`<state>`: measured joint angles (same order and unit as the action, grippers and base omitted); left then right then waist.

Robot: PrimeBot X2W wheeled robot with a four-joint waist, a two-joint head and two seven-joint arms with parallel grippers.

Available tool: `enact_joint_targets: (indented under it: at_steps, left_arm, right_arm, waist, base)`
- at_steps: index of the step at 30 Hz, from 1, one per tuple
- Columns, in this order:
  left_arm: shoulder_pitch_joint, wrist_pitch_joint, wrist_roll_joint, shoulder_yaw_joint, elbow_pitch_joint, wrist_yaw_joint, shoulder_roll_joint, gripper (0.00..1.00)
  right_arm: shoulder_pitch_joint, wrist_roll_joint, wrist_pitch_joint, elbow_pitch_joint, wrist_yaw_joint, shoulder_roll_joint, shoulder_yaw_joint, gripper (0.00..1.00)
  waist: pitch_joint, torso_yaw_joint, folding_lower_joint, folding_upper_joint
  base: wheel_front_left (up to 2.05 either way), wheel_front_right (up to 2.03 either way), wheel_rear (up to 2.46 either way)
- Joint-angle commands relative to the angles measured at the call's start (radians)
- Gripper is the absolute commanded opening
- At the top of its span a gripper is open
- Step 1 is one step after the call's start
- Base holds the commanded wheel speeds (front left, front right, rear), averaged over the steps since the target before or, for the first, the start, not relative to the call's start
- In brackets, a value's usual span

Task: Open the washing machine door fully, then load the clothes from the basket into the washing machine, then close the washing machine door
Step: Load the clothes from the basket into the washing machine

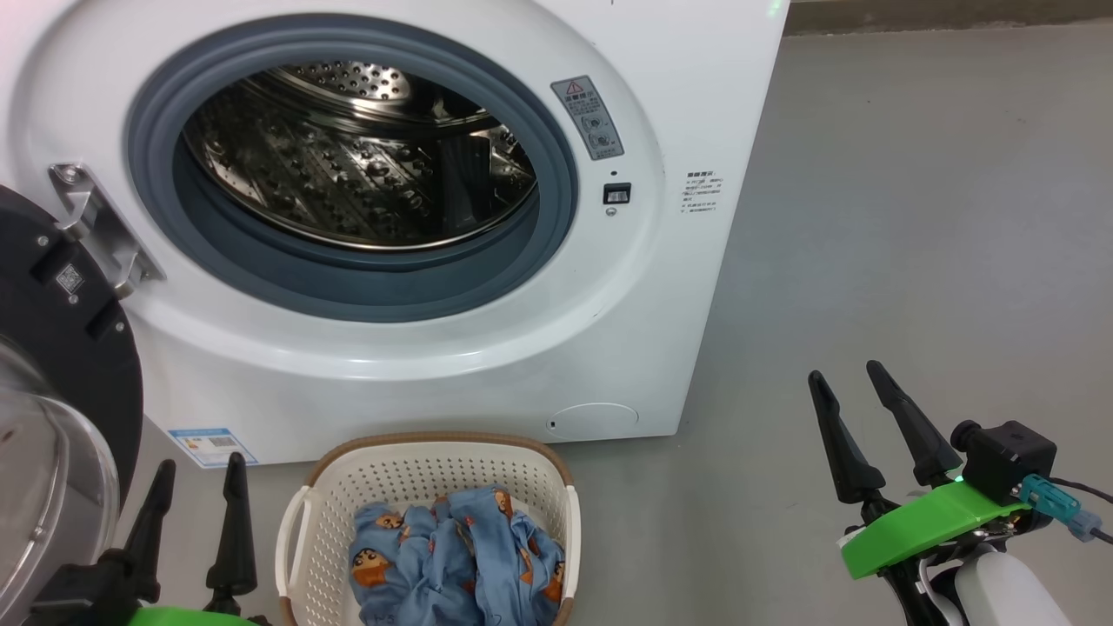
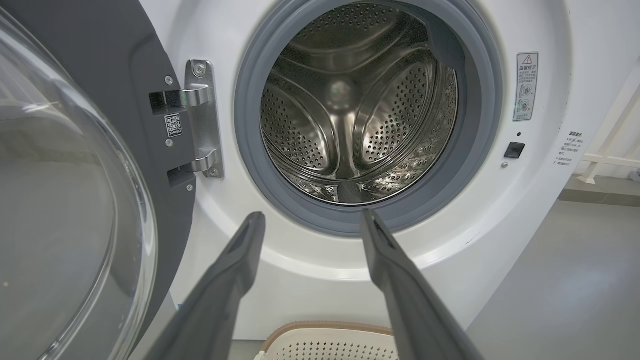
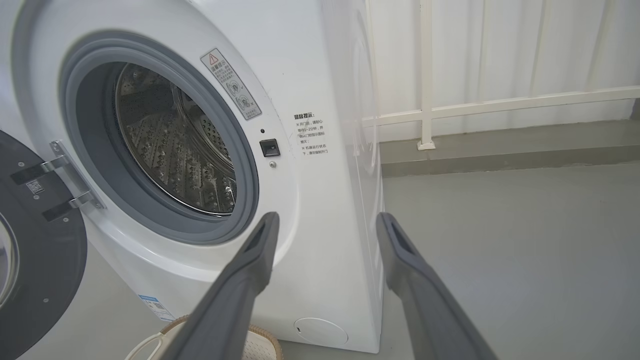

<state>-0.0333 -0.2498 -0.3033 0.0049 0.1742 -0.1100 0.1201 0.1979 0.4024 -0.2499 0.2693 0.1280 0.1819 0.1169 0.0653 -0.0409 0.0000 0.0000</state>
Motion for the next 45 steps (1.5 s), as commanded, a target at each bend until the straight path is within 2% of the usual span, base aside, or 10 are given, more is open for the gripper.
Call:
enact_joint_targets:
  at_steps: [1, 21, 45]
  left_arm:
    - [-0.041, -0.012, 0.005, 0.039, -0.019, -0.003, 0.013, 1.00]
    - [-0.056, -0.012, 0.011, 0.039, -0.026, -0.006, 0.012, 1.00]
    - [-0.170, -0.012, 0.001, 0.000, 0.024, -0.013, 0.026, 1.00]
  right_arm:
    - [0.011, 0.003, -0.012, -0.022, 0.003, 0.001, 0.022, 1.00]
    - [0.019, 0.003, -0.012, -0.034, 0.003, -0.002, 0.015, 1.00]
    - [0.073, -0.007, -0.012, -0.067, 0.003, -0.021, -0.009, 1.00]
  waist:
    - [0.000, 0.000, 0.0000, 0.0000]
    - [0.047, -0.007, 0.0000, 0.0000]
    - [0.239, -0.040, 0.0000, 0.0000]
  base:
    - [0.00, 0.00, 0.00]
    - [0.00, 0.00, 0.00]
    - [0.00, 0.00, 0.00]
